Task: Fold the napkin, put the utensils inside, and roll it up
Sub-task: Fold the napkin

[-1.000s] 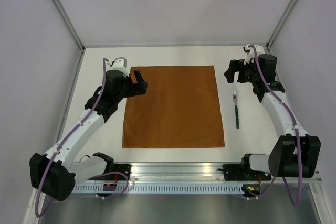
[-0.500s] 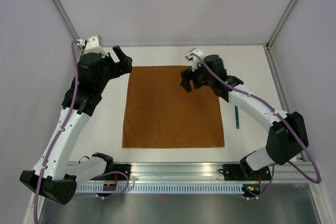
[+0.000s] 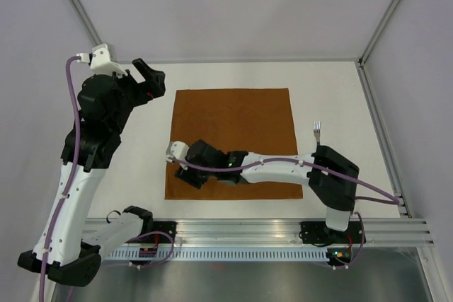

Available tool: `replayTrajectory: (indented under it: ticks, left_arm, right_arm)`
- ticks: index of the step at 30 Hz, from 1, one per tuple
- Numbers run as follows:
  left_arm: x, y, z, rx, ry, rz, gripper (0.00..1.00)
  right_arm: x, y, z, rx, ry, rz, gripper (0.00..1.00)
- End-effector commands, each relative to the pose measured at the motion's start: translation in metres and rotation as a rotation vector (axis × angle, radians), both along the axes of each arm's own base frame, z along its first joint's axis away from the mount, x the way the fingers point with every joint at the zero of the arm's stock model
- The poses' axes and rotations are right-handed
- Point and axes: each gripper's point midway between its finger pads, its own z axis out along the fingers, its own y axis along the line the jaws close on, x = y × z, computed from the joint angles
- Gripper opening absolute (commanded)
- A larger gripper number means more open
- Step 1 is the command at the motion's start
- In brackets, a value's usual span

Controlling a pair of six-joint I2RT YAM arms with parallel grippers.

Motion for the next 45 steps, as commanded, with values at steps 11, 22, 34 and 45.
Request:
replayTrajectory:
  ticks: [11, 22, 34, 45]
  left_arm:
    - [-0.002, 0.002, -0.006, 0.028, 0.033, -0.001, 1.0]
    - [-0.004, 0.005, -0.02, 0.022, 0.06, 0.019, 1.0]
    - [-0.002, 0.006, -0.027, 0.04, 0.083, 0.026, 1.0]
    - [-0.002, 0.005, -0.029, 0.042, 0.091, 0.022, 1.0]
  right_arm:
    - [-0.07, 0.086, -0.022, 0.028, 0.012, 0.125, 0.43]
    - [-0.085, 0.111, -0.042, 0.021, 0.054, 0.163, 0.36]
    - [-0.084, 0.114, -0.071, -0.035, 0.109, 0.091, 0.37]
    - [-0.079, 0.112, -0.08, -0.073, 0.098, 0.044, 0.4]
